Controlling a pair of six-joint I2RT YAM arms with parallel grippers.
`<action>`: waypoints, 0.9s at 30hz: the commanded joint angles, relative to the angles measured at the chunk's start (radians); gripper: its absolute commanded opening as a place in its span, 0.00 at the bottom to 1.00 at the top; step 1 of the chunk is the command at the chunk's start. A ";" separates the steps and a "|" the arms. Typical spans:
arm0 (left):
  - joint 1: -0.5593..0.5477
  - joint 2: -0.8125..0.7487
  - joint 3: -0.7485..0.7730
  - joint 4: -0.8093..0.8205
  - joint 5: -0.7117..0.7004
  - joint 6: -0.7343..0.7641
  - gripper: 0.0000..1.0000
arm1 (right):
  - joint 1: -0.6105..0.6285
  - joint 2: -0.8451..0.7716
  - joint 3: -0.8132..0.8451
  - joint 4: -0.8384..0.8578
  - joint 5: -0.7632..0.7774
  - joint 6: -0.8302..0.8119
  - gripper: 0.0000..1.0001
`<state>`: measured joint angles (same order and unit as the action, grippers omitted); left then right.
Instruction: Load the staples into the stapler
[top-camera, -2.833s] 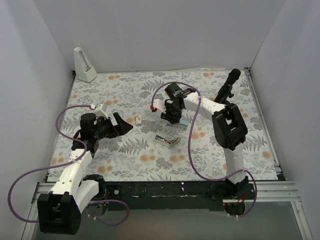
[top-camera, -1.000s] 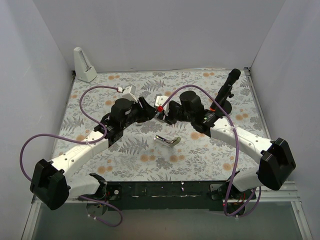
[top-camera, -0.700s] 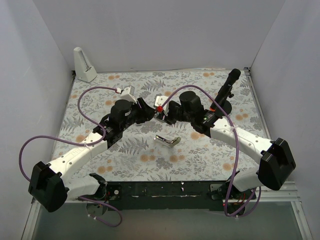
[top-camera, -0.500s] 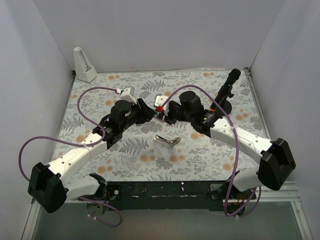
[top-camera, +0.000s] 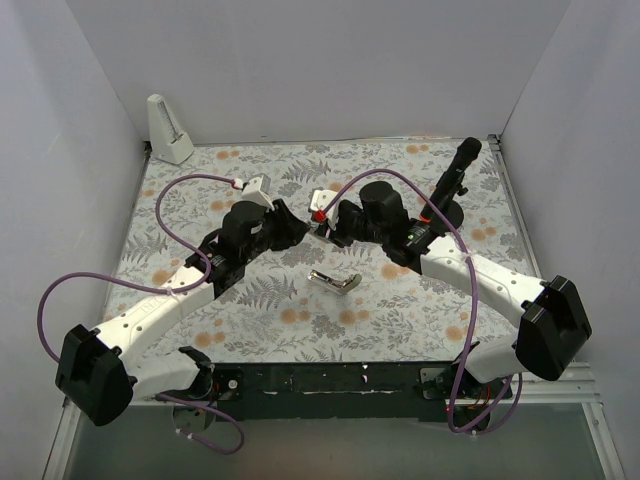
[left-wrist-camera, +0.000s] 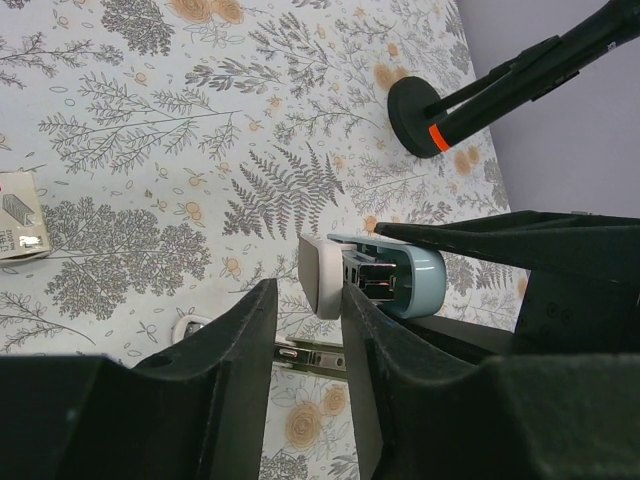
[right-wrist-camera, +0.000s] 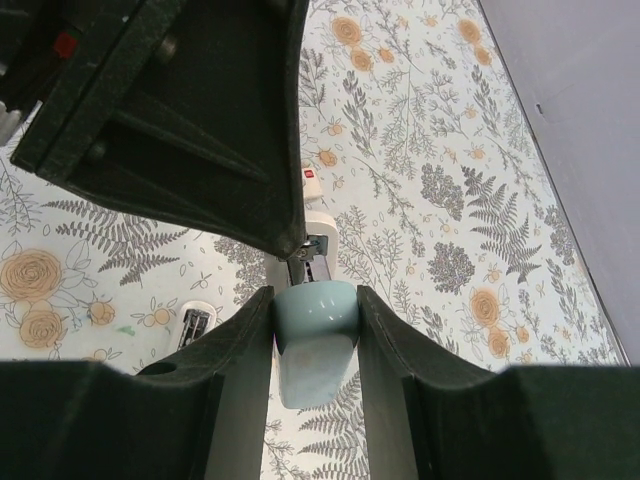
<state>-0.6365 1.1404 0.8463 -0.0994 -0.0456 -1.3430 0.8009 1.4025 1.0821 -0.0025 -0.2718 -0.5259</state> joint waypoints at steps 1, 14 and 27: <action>-0.006 -0.005 0.016 -0.023 -0.023 0.011 0.30 | 0.004 -0.013 -0.004 0.088 -0.009 0.004 0.01; -0.006 0.018 0.020 0.026 0.030 -0.002 0.31 | 0.009 -0.011 -0.010 0.099 -0.027 0.009 0.01; 0.038 -0.062 -0.046 0.055 -0.057 0.019 0.00 | 0.008 -0.092 -0.102 0.134 -0.030 -0.009 0.01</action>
<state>-0.6434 1.1423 0.8112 -0.0704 -0.0376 -1.3418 0.8070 1.3811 1.0111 0.0853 -0.2939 -0.5270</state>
